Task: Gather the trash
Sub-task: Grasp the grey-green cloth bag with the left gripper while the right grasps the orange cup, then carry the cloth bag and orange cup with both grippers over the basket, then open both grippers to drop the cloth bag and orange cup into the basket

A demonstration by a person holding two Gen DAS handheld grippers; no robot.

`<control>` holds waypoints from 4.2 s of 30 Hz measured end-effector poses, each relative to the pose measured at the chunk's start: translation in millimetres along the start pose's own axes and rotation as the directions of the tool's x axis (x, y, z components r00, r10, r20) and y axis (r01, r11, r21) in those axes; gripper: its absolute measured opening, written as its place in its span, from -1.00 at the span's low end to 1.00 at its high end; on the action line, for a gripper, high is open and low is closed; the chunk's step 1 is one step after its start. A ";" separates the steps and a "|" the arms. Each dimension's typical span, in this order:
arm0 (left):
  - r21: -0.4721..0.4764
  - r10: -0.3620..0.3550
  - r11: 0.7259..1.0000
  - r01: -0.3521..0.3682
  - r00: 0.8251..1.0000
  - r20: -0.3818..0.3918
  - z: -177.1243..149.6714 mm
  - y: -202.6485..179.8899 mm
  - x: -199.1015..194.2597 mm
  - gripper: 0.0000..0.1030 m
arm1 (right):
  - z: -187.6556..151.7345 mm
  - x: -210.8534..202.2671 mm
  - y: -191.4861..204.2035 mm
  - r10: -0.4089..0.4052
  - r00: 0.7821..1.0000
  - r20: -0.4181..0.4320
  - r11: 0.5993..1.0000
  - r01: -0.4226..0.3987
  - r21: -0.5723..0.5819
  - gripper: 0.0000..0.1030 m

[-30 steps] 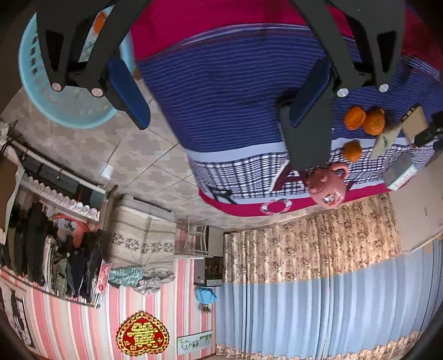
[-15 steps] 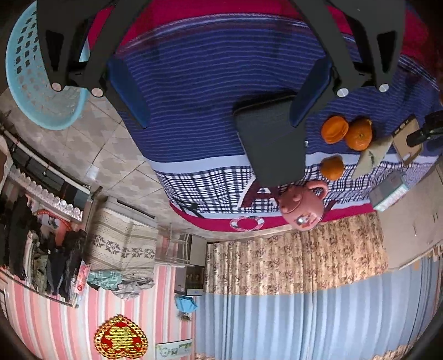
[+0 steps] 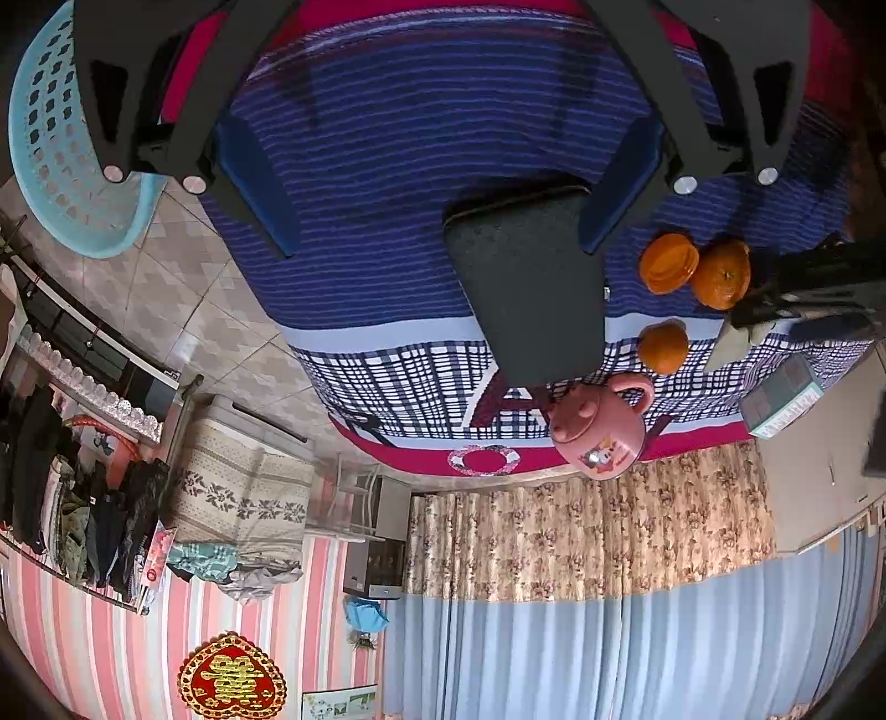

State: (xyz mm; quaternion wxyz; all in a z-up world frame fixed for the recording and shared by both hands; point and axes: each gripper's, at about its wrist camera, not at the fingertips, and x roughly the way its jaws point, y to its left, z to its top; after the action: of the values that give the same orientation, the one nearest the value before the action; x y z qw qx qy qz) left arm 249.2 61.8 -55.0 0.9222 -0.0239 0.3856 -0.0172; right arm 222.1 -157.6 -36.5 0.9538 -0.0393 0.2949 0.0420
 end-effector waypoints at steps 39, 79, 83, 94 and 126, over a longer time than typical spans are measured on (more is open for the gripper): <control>-0.093 0.099 0.992 -0.088 0.988 0.120 -40.1 81.9 -90.4 -0.40 | 0.7 27.3 86.8 0.332 0.937 -0.109 0.933 -0.343 -0.105 -0.21; 0.239 -0.306 0.934 0.265 0.939 0.156 -8.0 -234.2 -82.3 -0.39 | -44.7 -125.9 -238.0 -0.296 0.952 0.078 0.920 0.262 0.292 -0.21; 0.262 -0.326 0.923 0.281 0.933 0.150 -10.4 -255.7 -79.2 -0.39 | -49.7 -128.7 -253.2 -0.316 0.946 0.071 0.902 0.276 0.332 -0.21; 0.314 -0.350 0.901 0.299 0.929 0.119 -23.6 -282.3 -76.5 -0.39 | -56.0 -130.0 -267.1 -0.334 0.941 0.063 0.884 0.288 0.369 -0.21; 0.431 -0.431 0.823 0.371 0.901 0.046 -31.3 -355.1 -52.8 -0.39 | -75.6 -114.2 -292.3 -0.339 0.941 -0.023 0.850 0.316 0.422 -0.21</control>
State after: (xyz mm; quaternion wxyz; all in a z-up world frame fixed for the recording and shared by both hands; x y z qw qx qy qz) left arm 185.1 -291.0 -19.1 0.9066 0.0889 0.2933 -0.2902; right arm 116.0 -462.1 -19.4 0.9402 0.1179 0.2609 -0.1844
